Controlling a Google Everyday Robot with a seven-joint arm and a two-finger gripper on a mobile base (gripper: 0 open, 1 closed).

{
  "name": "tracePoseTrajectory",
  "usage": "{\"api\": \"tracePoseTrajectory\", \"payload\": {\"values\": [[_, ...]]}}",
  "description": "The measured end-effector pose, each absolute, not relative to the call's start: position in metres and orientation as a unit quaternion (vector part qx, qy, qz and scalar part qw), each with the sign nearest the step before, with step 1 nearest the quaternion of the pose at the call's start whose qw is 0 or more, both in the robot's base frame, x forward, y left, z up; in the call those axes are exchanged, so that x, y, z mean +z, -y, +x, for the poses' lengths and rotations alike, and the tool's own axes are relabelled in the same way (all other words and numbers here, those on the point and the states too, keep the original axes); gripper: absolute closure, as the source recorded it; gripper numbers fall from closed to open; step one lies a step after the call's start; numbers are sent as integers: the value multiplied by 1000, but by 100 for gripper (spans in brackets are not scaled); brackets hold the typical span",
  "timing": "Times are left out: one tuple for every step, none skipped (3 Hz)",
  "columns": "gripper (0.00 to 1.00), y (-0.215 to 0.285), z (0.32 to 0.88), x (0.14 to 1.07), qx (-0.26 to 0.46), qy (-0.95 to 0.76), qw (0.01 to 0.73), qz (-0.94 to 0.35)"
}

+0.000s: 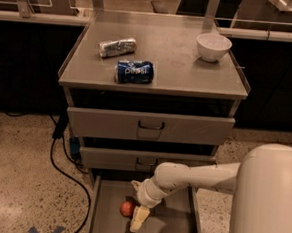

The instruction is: Pick apple from bottom drawer and place on counter

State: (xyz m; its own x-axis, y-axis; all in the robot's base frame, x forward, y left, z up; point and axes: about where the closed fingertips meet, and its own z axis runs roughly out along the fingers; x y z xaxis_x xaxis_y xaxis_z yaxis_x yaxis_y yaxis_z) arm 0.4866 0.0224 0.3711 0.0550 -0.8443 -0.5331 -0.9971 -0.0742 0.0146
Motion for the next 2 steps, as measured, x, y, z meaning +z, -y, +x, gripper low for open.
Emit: {"api": "tracePoseTrajectory", "payload": {"values": [[0, -34, 492, 353, 203, -654, 190, -704], [0, -52, 499, 316, 189, -668, 186, -696]]}}
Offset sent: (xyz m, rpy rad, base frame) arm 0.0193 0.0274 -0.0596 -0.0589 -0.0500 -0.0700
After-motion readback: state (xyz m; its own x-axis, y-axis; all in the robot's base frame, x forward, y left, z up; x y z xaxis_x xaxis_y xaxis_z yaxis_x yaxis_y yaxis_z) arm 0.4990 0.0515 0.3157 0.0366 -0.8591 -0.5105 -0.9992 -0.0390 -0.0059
